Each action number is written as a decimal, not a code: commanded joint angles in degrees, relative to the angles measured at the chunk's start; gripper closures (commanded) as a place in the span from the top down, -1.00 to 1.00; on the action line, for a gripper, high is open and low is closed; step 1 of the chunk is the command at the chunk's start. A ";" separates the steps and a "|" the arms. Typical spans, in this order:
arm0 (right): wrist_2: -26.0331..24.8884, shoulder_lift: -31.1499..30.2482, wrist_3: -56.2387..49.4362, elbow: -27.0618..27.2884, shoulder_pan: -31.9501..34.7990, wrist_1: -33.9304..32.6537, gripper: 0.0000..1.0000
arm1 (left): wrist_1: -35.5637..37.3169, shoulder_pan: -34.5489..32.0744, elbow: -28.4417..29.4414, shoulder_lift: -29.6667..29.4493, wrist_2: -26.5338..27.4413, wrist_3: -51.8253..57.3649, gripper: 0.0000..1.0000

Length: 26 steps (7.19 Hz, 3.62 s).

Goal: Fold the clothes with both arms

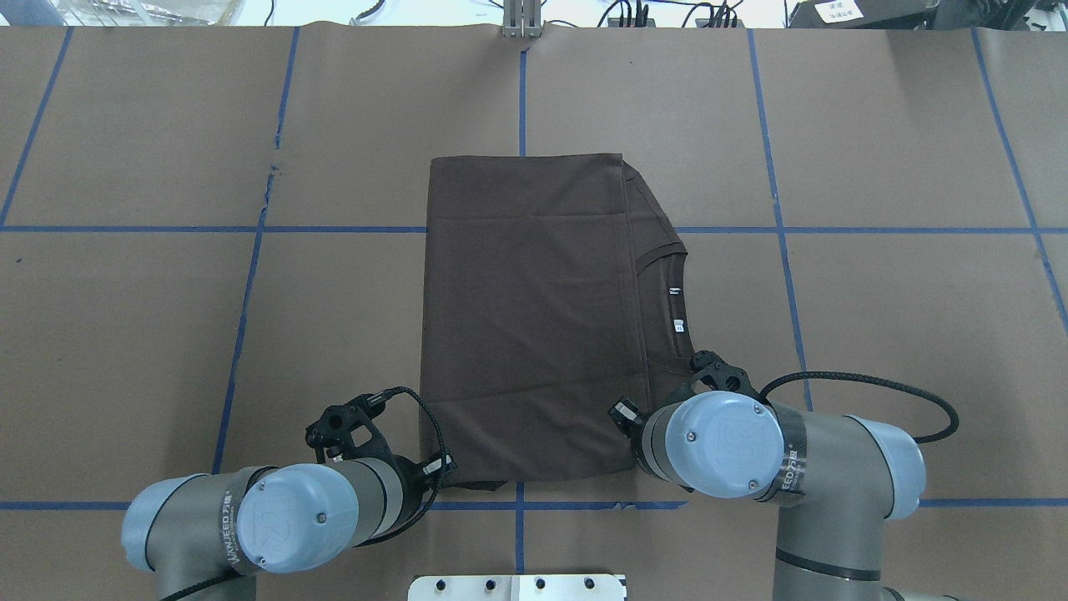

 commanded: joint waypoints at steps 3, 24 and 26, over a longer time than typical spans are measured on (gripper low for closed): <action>0.09 -3.45 -0.02 5.06 0.02 0.00 -1.00 | 1.19 -0.68 -9.28 3.79 -0.33 0.82 -1.00; 25.49 26.25 -23.84 -48.48 38.69 27.16 1.00 | -21.38 -34.52 28.25 -17.13 -3.48 31.41 1.00; 25.49 19.76 -23.92 -39.43 38.43 26.63 1.00 | -21.48 -27.08 26.90 -17.80 -4.20 24.67 -0.61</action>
